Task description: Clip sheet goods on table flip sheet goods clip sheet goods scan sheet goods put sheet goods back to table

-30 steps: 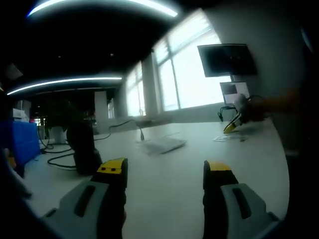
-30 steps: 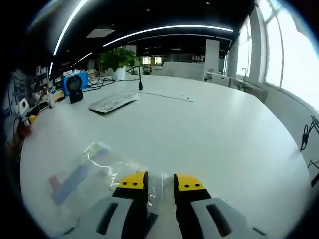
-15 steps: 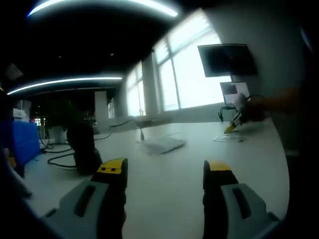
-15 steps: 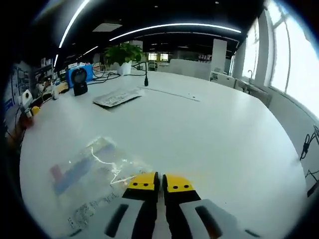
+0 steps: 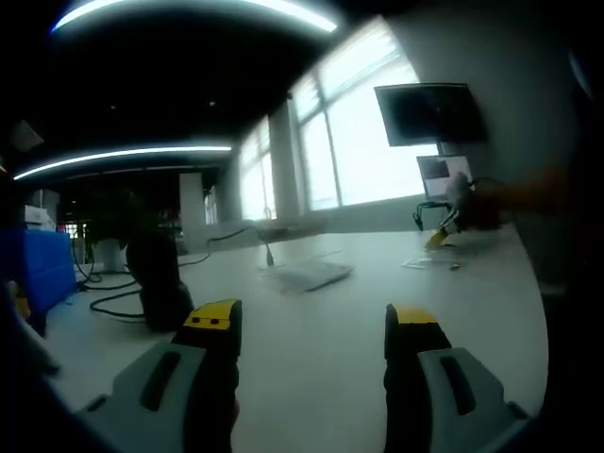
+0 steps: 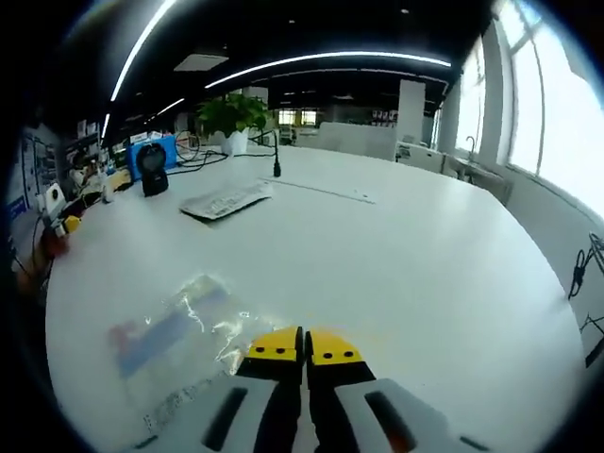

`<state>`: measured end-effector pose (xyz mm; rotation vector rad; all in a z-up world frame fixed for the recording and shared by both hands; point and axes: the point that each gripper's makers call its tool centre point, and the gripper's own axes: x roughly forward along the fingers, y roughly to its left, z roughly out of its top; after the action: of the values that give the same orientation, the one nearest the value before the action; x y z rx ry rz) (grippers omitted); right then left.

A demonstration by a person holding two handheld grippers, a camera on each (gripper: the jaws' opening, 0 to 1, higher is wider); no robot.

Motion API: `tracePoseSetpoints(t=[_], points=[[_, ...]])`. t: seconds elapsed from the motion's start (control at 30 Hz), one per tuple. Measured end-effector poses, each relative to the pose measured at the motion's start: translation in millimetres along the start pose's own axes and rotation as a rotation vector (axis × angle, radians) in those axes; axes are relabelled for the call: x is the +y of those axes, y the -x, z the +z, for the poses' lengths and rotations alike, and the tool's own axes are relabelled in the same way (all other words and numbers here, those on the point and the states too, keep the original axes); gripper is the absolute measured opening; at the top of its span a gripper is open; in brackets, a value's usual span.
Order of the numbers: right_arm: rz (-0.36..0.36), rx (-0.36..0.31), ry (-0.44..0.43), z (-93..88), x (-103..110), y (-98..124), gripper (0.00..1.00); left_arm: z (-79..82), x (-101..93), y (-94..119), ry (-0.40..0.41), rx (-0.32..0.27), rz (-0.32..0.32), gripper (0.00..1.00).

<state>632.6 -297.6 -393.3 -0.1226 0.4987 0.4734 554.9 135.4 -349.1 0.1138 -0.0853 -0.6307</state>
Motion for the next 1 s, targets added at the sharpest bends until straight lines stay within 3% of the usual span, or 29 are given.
tracePoseSetpoints(t=[0.1, 0.27, 0.43, 0.8, 1.0], points=[[0.048, -0.051, -0.072, 14.5, 13.4, 8.6, 0.00, -0.2, -0.2, -0.1, -0.001, 0.001, -0.001, 0.54], [0.083, -0.097, -0.114, 35.3, 34.0, 21.6, 0.00, -0.4, -0.4, -0.1, -0.003, 0.002, -0.001, 0.54], [0.159, -0.096, -0.212, 59.1, 65.9, 34.3, 0.00, -0.4, 0.0, 0.1, -0.004, 0.002, -0.001, 0.54], [0.181, -0.226, -0.209, 108.4, 80.8, 46.7, 0.00, 0.4, 0.5, 0.7, -0.001, -0.003, -0.001, 0.54], [0.219, -0.284, -0.191, 135.8, 99.8, 55.1, 0.00, 0.8, 0.4, 0.8, 0.000, -0.005, -0.002, 0.54]])
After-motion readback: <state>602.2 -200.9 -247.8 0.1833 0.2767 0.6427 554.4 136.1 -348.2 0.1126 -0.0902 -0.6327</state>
